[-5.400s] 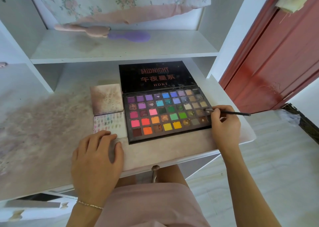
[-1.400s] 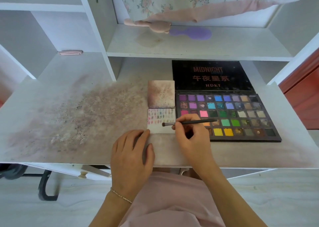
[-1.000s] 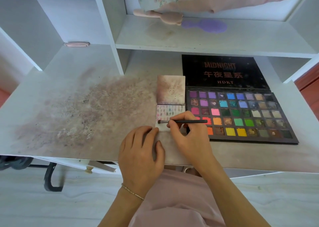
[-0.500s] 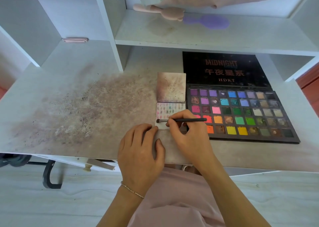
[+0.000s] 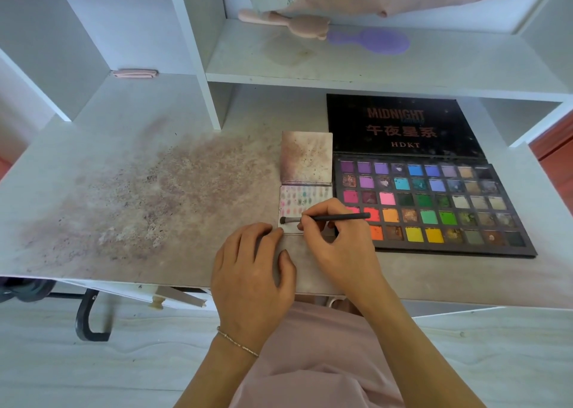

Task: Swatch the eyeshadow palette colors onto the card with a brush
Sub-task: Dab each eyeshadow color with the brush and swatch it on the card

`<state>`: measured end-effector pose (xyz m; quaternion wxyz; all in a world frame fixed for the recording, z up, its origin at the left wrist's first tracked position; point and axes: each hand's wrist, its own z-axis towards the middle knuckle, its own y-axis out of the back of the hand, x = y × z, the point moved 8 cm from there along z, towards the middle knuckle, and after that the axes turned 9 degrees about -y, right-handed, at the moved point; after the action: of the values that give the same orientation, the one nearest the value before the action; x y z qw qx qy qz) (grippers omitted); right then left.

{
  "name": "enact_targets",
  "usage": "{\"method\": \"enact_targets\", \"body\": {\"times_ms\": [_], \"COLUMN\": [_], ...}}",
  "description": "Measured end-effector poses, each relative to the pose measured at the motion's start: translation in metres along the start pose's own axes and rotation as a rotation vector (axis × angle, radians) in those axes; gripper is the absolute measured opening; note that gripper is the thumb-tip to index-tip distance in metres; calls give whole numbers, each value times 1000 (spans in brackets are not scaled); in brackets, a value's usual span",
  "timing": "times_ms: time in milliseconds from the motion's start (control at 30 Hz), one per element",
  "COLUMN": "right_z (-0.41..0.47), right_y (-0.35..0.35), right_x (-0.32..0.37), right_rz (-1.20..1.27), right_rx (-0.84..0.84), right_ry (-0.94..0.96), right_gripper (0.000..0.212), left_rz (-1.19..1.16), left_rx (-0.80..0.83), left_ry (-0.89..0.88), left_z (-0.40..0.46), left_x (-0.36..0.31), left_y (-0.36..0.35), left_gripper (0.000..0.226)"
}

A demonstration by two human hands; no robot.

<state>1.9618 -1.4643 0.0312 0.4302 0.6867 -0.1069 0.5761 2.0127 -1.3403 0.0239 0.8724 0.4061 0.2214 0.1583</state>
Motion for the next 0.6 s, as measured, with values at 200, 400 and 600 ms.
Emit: {"method": "enact_targets", "body": {"times_ms": [200,400,600], "right_z": [-1,-7,-16], "right_y": [1,31,77], "right_x": [1,1,-24], "right_rz": [26,229,128], "right_rx": [-10,-182,-339], "right_ry": [34,116,78], "right_gripper": [18,24,22], "left_rz": [-8,-6,-4], "left_rx": [-24,-33,-38], "left_ry": [-1,1,-7], "left_z": [0,-1,-1], "left_x": [0,0,0], "left_y": [1,1,0], "left_gripper": [29,29,30]}}
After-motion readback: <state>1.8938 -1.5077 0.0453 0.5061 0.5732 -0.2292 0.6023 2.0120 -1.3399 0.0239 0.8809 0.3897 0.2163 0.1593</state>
